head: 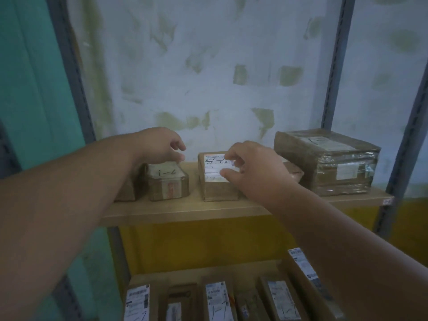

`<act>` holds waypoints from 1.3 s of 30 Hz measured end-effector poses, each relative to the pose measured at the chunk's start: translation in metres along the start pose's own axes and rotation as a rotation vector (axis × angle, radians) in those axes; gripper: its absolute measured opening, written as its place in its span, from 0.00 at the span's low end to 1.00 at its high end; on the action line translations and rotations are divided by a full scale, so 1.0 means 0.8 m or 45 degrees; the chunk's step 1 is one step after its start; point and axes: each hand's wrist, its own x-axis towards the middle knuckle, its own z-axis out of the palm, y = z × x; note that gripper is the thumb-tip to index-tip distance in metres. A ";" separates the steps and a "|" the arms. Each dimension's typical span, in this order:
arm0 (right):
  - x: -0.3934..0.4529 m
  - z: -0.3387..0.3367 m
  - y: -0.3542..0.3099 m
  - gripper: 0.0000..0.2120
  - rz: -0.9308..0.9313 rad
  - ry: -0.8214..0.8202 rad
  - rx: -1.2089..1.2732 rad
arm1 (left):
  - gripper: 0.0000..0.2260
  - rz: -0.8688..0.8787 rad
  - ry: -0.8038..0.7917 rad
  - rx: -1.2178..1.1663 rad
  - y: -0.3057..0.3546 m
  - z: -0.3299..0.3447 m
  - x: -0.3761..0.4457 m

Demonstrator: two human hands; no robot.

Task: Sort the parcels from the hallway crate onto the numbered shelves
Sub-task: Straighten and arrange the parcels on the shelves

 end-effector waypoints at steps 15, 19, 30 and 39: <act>0.041 0.068 -0.094 0.18 -0.016 -0.149 -0.226 | 0.23 0.066 -0.242 0.333 -0.074 -0.039 0.021; 0.057 0.083 -0.111 0.20 0.039 -0.285 -0.355 | 0.22 0.139 -0.382 0.460 -0.071 -0.029 0.038; 0.062 0.096 -0.117 0.08 0.065 -0.378 -0.477 | 0.25 0.340 -0.411 0.334 -0.073 -0.011 0.048; 0.062 0.094 -0.122 0.06 0.094 -0.363 -0.545 | 0.25 0.367 -0.356 0.322 -0.073 -0.005 0.046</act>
